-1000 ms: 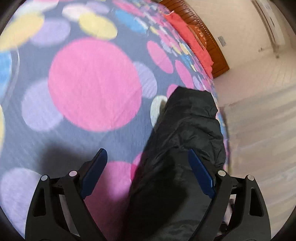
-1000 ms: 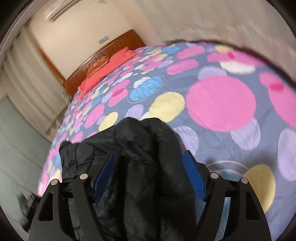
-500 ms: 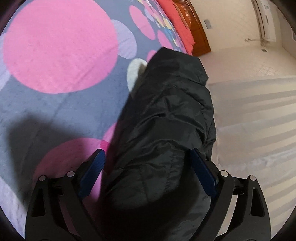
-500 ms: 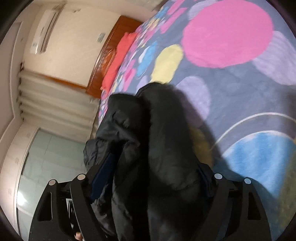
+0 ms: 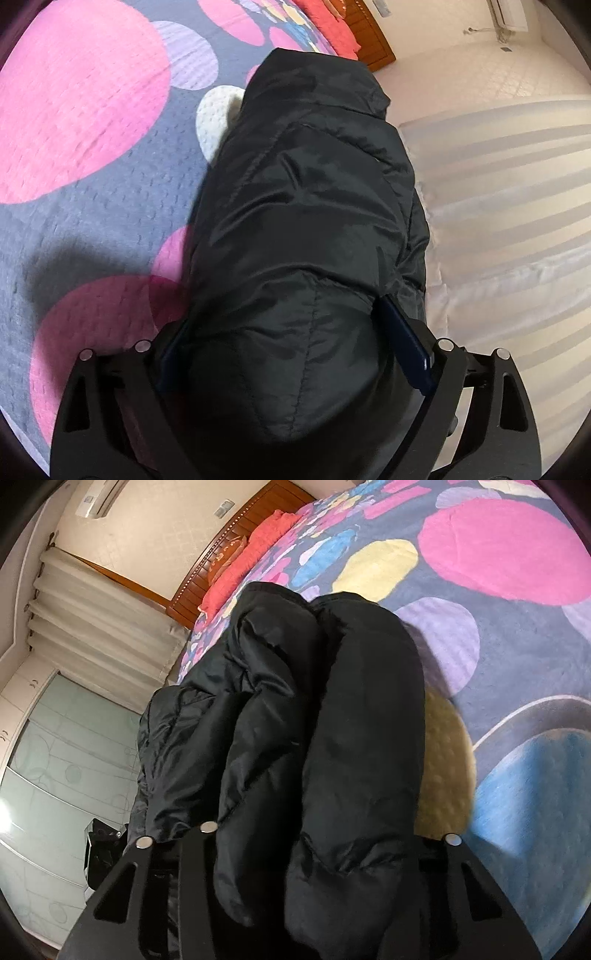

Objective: Fold large clothes

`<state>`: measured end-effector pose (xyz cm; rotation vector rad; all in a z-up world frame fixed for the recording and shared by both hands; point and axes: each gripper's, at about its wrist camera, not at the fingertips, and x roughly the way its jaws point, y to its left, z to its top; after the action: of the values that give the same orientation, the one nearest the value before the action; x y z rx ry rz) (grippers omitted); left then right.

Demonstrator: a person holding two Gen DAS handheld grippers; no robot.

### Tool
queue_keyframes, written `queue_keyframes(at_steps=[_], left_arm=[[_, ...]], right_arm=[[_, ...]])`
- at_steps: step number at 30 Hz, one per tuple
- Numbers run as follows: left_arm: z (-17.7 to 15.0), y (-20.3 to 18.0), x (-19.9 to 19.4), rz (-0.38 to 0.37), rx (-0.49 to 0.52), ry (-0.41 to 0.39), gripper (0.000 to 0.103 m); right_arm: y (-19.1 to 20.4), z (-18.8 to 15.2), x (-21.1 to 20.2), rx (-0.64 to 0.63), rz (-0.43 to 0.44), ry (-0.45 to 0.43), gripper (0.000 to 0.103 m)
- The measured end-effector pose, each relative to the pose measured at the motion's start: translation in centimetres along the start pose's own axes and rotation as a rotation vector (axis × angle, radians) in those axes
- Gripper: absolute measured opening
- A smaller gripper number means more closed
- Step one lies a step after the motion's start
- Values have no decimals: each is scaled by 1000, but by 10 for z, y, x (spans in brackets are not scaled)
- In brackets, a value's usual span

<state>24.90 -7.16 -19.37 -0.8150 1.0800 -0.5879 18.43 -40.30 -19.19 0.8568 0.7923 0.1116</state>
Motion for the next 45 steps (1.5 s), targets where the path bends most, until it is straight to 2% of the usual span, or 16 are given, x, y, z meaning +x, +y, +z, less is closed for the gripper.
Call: queue_keyframes(at_steps=[8, 13, 19, 23, 27, 36, 41, 45], left_arm=[[5, -4, -22, 26, 24, -34, 83], [22, -5, -47, 61, 45, -88, 83], [60, 13, -76, 103, 35, -158, 83], [81, 23, -84, 130, 34, -184, 83], [95, 34, -80, 144, 38, -186, 83], [101, 48, -80, 191, 68, -190, 83], [101, 49, -81, 181, 55, -191, 85], [101, 56, -85, 159, 30, -195, 88]], right_arm=[[26, 1, 5, 1, 89, -13, 37], [49, 8, 37, -4, 148, 25, 37], [92, 16, 95, -25, 199, 73, 37], [103, 27, 124, -27, 218, 96, 37], [110, 30, 140, -24, 207, 99, 37], [88, 25, 121, -12, 178, 109, 38], [96, 28, 126, -20, 149, 96, 46], [98, 27, 124, -40, 121, 93, 59]])
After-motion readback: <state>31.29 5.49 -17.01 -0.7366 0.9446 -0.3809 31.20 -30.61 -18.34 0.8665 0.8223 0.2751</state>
